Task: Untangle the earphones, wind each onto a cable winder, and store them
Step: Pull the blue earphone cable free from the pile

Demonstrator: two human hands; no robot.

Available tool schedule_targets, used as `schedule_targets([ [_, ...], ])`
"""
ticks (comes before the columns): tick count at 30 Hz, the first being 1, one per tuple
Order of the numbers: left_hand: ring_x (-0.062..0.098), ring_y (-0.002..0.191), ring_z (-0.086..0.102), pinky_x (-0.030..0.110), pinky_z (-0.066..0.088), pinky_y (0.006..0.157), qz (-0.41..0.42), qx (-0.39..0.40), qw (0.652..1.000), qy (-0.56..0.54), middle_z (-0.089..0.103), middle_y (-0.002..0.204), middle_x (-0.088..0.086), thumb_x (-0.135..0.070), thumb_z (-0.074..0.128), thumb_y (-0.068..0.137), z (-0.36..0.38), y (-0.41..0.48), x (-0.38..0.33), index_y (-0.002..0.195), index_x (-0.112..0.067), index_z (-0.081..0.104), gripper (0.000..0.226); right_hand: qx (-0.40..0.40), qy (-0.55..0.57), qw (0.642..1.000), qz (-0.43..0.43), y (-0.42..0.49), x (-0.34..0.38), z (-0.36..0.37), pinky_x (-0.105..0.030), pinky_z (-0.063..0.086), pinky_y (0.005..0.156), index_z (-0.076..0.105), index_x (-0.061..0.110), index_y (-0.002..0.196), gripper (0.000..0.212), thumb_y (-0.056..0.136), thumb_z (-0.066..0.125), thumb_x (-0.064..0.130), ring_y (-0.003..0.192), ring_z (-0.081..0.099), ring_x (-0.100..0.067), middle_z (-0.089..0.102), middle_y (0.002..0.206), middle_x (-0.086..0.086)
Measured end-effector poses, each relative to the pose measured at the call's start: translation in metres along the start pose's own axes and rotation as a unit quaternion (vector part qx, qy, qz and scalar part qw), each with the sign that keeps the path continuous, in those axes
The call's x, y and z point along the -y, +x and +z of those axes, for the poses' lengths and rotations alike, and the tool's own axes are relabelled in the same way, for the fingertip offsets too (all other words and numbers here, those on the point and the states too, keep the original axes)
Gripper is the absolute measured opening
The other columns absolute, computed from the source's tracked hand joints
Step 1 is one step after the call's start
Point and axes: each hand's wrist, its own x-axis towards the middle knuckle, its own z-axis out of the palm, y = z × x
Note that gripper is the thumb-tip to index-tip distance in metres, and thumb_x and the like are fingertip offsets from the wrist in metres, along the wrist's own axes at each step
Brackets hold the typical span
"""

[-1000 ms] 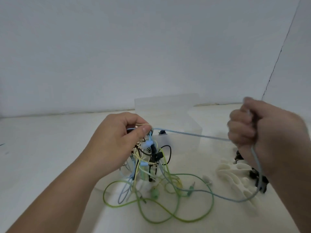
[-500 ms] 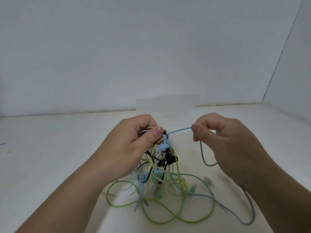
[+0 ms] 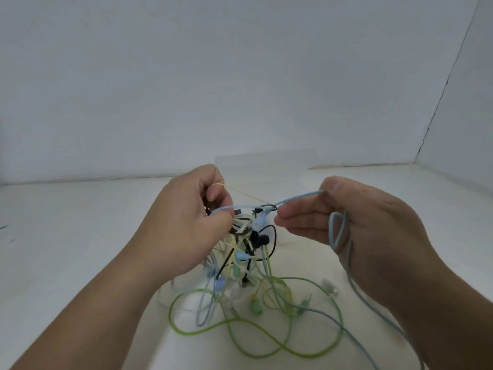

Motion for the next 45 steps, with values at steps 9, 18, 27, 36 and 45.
schedule_targets([
  [9, 0.003, 0.05, 0.042, 0.018, 0.03, 0.047, -0.051, -0.127, 0.99, 0.02, 0.068, 0.068, 0.001, 0.015, 0.041, 0.065, -0.001, 0.004, 0.001, 0.066, -0.006, 0.04, 0.02, -0.074, 0.029, 0.996, -0.025, 0.003, 0.006, -0.005, -0.046, 0.059, 0.071, 0.063, 0.005, 0.074, 0.035, 0.102, 0.045, 0.017, 0.067, 0.072, -0.038, 0.073, 0.077, -0.016],
  [18, 0.013, 0.073, 0.066, 0.025, 0.051, 0.064, -0.039, 0.174, 0.981, -0.073, 0.074, 0.084, 0.0, -0.041, 0.087, 0.05, -0.006, -0.004, -0.005, 0.083, -0.026, 0.05, 0.052, 0.08, 0.038, 0.992, 0.085, -0.005, -0.001, 0.007, -0.048, 0.059, 0.083, 0.054, -0.003, 0.085, 0.025, 0.082, 0.053, 0.022, 0.076, 0.074, -0.035, 0.074, 0.091, -0.026],
  [27, 0.009, 0.054, 0.046, 0.02, 0.036, 0.054, 0.007, 0.18, 0.983, -0.044, 0.055, 0.059, -0.01, -0.013, 0.06, 0.066, 0.007, -0.008, -0.01, 0.066, -0.019, 0.05, 0.012, 0.033, 0.181, 0.982, 0.051, 0.001, 0.002, 0.004, -0.053, 0.056, 0.085, 0.069, 0.007, 0.061, 0.024, 0.079, 0.057, 0.018, 0.093, 0.072, -0.032, 0.069, 0.083, -0.018],
  [36, 0.023, 0.055, 0.061, 0.025, 0.042, 0.049, -0.1, 0.024, 0.973, -0.207, 0.067, 0.068, 0.022, 0.03, 0.026, 0.068, 0.0, 0.002, -0.003, 0.066, -0.011, 0.042, 0.045, -0.142, 0.062, 0.987, 0.048, 0.008, -0.002, -0.004, -0.035, 0.059, 0.05, 0.056, 0.007, 0.088, 0.018, 0.099, 0.055, 0.021, 0.047, 0.067, -0.024, 0.066, 0.056, -0.008],
  [45, 0.02, 0.057, 0.061, 0.029, 0.035, 0.056, -0.107, -0.042, 0.987, -0.112, 0.071, 0.064, 0.015, 0.026, 0.035, 0.071, -0.005, 0.006, 0.003, 0.049, -0.016, 0.038, 0.047, -0.173, 0.119, 0.978, -0.011, 0.014, 0.004, -0.016, -0.028, 0.059, 0.051, 0.055, 0.007, 0.081, 0.026, 0.102, 0.051, 0.021, 0.052, 0.068, -0.021, 0.065, 0.056, -0.008],
])
